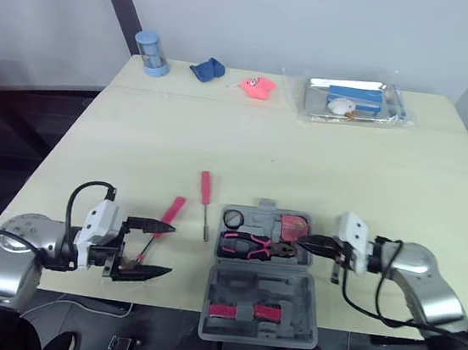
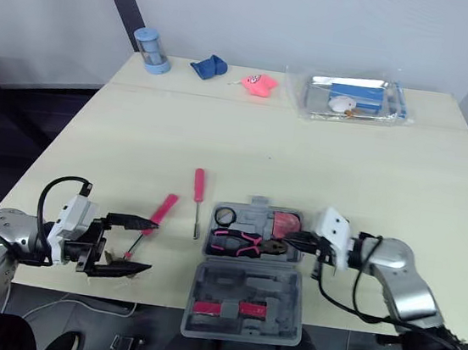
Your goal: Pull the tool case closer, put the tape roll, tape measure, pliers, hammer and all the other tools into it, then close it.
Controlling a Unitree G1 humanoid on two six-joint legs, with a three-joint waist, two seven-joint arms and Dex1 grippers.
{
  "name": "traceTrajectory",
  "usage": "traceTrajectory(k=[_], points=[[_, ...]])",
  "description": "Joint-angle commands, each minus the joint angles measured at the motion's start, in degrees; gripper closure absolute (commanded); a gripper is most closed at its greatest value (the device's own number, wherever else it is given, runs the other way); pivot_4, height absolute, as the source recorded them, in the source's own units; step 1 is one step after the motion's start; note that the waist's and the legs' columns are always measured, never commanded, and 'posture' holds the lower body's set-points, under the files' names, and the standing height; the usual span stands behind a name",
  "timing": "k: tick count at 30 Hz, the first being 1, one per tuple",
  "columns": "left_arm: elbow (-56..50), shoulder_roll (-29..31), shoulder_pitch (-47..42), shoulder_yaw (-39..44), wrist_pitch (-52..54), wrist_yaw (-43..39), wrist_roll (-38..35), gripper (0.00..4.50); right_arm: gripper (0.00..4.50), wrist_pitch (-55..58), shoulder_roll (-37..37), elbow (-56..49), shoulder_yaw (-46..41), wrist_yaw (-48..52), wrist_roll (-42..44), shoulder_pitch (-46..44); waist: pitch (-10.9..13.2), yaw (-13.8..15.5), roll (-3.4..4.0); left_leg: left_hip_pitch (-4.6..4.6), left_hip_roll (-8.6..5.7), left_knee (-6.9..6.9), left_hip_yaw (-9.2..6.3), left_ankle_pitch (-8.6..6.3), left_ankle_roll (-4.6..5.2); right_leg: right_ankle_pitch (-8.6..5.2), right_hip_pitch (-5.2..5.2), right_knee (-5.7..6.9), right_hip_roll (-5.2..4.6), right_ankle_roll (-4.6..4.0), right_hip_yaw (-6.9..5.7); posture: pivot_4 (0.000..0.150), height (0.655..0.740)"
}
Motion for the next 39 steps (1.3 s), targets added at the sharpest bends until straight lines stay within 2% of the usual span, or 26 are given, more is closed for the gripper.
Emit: traceTrajectory(k=[1,5,10,15,22,27,32,39], points=[[2.98,-0.28,-0.4,1.62,-1.95,0.01,0.0,2.6,4.5,-2.33,-1.87,-1.12,-5.65,0.27,3.12,3.06,0.0,-0.05,0.0,0.0,0.0,0.0,0.0,0.0,0.0,0.0,0.0,0.0,0.0,0.0,0.0,0.15,0.74],[6.49,-1.06,-0.24,6.34,-0.84,2.83,-2.67,4.47,4.5,-4.15,-2.36,0.81,-13.55,-1.72,6.03,9.05,0.02,-0.01,-0.02,-0.01,0.0,0.0,0.0,0.0,0.0,0.0,0.0,-0.01,0.0,0.0,0.0,0.15,0.74],[14.79,0.22,1.62,14.38,-0.68,5.0,-4.34,4.47,4.5,-8.2,-2.13,6.27,-26.15,-4.98,8.74,17.09,0.03,0.09,-0.01,-0.03,0.0,0.0,0.0,0.0,0.0,0.0,0.0,-0.05,-0.01,0.0,0.0,0.15,0.74],[24.33,1.98,3.34,20.51,-2.9,5.39,-3.93,4.47,4.5,-10.8,-2.06,13.79,-36.22,-7.02,11.32,21.05,0.03,-0.13,-0.01,-0.01,0.0,-0.04,0.04,0.0,0.0,0.0,0.01,-0.1,-0.01,0.0,0.02,0.15,0.74],[36.13,3.28,3.05,24.62,-6.07,7.09,-3.17,4.47,4.5,-14.33,-3.72,25.47,-43.38,-7.12,11.98,22.27,0.03,-0.05,-0.01,0.02,0.0,-0.08,0.09,0.0,0.0,-0.01,0.03,-0.15,-0.01,0.01,0.05,0.15,0.74],[41.2,3.78,1.98,26.36,-7.13,9.88,-2.82,4.47,4.5,-16.13,-5.24,31.71,-44.99,-6.84,11.8,20.86,0.02,-0.15,-0.01,0.1,0.01,-0.13,0.13,0.0,0.0,-0.01,0.06,-0.16,0.0,0.01,0.08,0.15,0.74],[38.28,2.88,2.8,25.45,-6.83,10.44,-2.35,4.47,4.5,-13.56,-4.95,24.92,-42.58,-6.86,12.45,21.47,0.02,-0.15,0.0,0.17,0.01,-0.22,0.22,0.0,0.0,-0.01,0.07,-0.16,-0.01,0.01,0.18,0.15,0.74],[20.34,-1.31,5.06,18.59,-3.72,8.86,-2.6,4.47,4.5,-4.41,-5.34,4.94,-33.59,-2.14,15.63,24.26,0.02,0.04,0.0,0.22,0.04,-0.29,0.27,0.0,0.0,-0.01,0.1,-0.18,-0.01,0.02,0.25,0.15,0.74]])
